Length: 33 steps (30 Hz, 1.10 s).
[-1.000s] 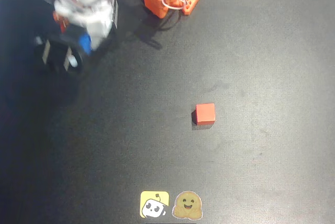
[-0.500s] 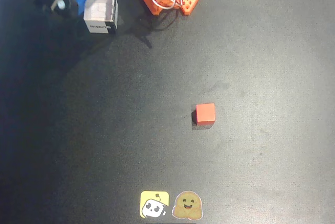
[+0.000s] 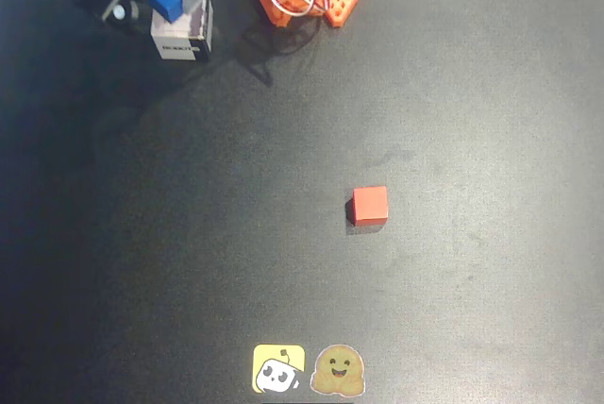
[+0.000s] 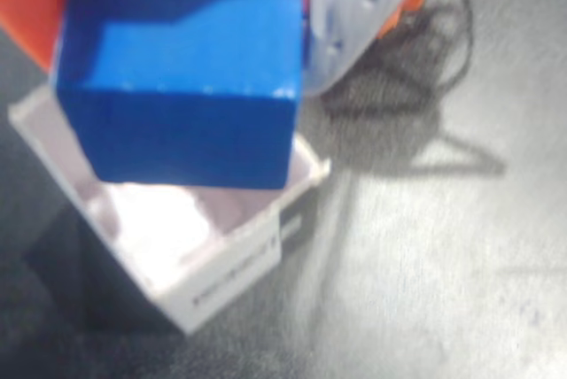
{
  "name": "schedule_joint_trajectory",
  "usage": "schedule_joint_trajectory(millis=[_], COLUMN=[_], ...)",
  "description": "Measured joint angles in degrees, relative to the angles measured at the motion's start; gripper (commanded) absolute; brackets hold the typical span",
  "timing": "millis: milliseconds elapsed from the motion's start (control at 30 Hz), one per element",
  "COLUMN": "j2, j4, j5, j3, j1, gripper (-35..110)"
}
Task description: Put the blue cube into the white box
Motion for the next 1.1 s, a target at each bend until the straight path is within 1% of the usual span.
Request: schedule_joint_trajectory(millis=[300, 533, 733, 1100], j2=[0.1, 1.2, 2.6, 7.1], j4=[-3.2, -5.4, -5.2, -6.4], j5=[0.4, -3.3, -5.4, -5.9], j3=[5.4, 8.5, 8.9, 12.2], j1=[2.5, 8.0, 10.9, 11.5], gripper=[1, 1, 1, 9])
